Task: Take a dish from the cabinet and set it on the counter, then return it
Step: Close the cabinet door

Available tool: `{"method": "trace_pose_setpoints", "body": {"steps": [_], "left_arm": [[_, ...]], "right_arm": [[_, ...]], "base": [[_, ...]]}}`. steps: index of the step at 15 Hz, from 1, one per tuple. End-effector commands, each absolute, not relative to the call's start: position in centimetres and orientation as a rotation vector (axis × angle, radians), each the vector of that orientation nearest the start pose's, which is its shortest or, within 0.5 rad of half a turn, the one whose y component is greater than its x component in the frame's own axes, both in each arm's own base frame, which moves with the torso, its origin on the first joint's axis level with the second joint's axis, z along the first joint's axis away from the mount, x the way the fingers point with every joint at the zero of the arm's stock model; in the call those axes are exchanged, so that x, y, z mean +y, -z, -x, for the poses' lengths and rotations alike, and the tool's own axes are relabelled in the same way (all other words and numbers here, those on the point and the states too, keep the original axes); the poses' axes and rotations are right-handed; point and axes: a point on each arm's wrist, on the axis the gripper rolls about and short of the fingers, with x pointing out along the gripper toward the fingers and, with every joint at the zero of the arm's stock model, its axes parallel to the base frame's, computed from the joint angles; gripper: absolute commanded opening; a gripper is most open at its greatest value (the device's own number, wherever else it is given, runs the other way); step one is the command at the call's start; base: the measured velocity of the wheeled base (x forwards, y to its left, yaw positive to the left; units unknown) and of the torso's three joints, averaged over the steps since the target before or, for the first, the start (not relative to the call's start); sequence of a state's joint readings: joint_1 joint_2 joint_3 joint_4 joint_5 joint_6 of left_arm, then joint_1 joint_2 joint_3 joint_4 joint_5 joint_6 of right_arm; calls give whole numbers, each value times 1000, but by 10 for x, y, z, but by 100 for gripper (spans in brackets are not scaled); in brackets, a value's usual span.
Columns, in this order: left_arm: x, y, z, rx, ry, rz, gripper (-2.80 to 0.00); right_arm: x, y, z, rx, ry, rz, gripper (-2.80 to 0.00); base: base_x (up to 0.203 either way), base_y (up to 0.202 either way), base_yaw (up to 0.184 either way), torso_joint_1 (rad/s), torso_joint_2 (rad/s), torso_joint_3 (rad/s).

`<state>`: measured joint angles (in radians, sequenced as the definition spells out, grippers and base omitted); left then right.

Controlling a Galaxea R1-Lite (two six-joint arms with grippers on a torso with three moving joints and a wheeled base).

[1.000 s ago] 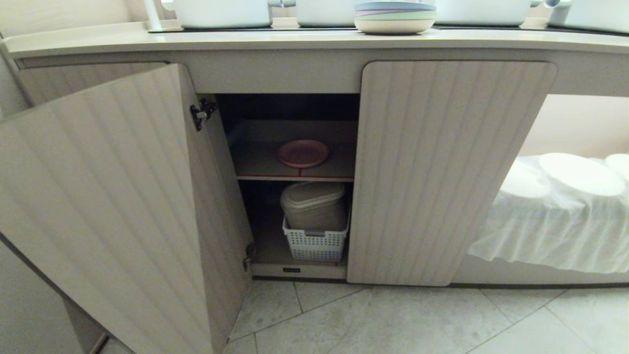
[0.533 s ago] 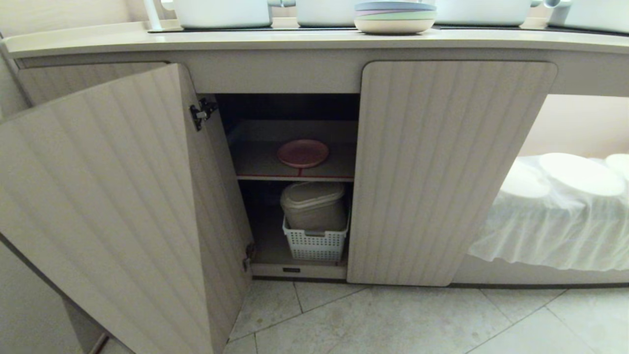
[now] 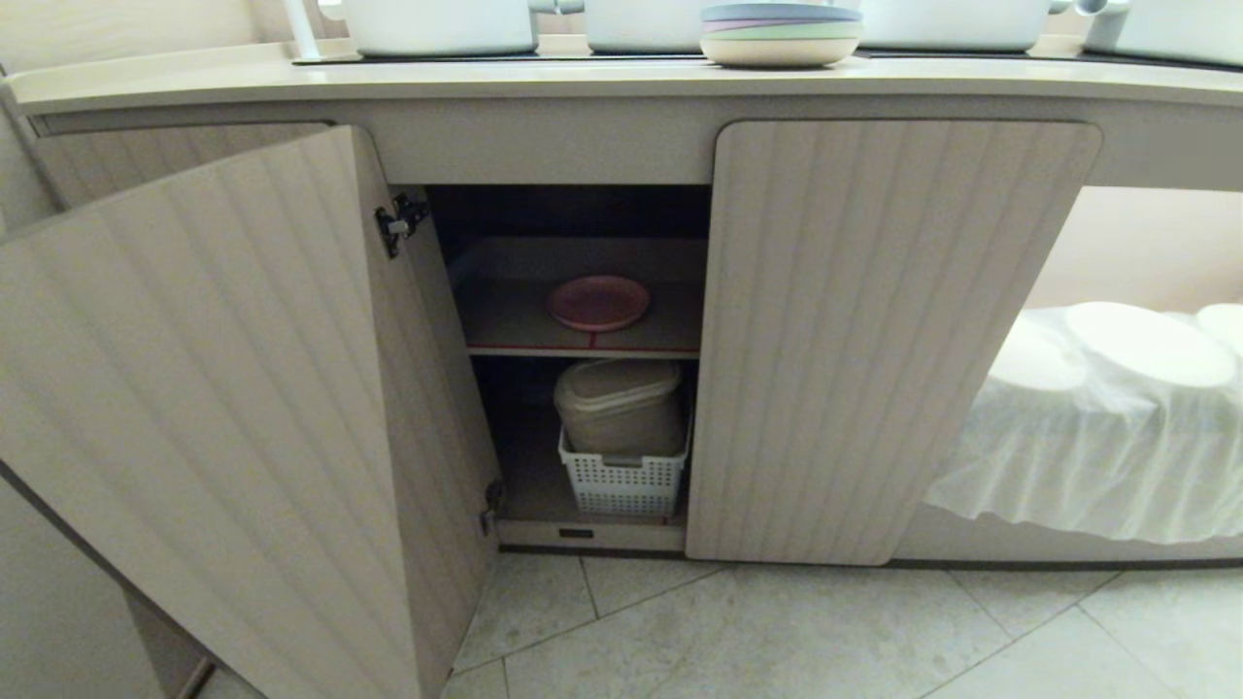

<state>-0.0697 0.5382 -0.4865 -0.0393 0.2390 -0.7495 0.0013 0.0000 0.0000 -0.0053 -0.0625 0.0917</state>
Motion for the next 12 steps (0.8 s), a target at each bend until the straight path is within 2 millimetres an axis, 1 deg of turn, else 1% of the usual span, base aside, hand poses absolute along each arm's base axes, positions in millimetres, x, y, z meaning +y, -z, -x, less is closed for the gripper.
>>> {"method": "trace_pose_setpoints", "body": {"steps": [1, 2, 4, 7, 9, 12], "left_arm": [[5, -226, -29, -79, -217, 777, -280], [5, -229, -34, -96, -269, 790, -280], [6, -234, -44, -101, -316, 816, -280], [10, -234, -60, -106, -414, 827, -280], [13, -233, -71, -86, -440, 822, -280], [25, -235, -86, -121, -523, 808, -280]], "right_arm": [[-1, -76, 23, -9, 61, -92, -280], [-1, -76, 23, -7, 61, -92, -280], [-1, -76, 23, -9, 61, -92, -280], [-1, -76, 23, -9, 61, -92, -280], [-1, -76, 23, -9, 61, -92, -280], [-1, -76, 23, -7, 61, -92, -280]], "base": [[0, 0, 0, 0, 0, 0], [0, 0, 0, 0, 0, 0], [0, 0, 0, 0, 0, 0], [0, 0, 0, 0, 0, 0], [0, 0, 0, 0, 0, 0], [0, 0, 0, 0, 0, 0]]}}
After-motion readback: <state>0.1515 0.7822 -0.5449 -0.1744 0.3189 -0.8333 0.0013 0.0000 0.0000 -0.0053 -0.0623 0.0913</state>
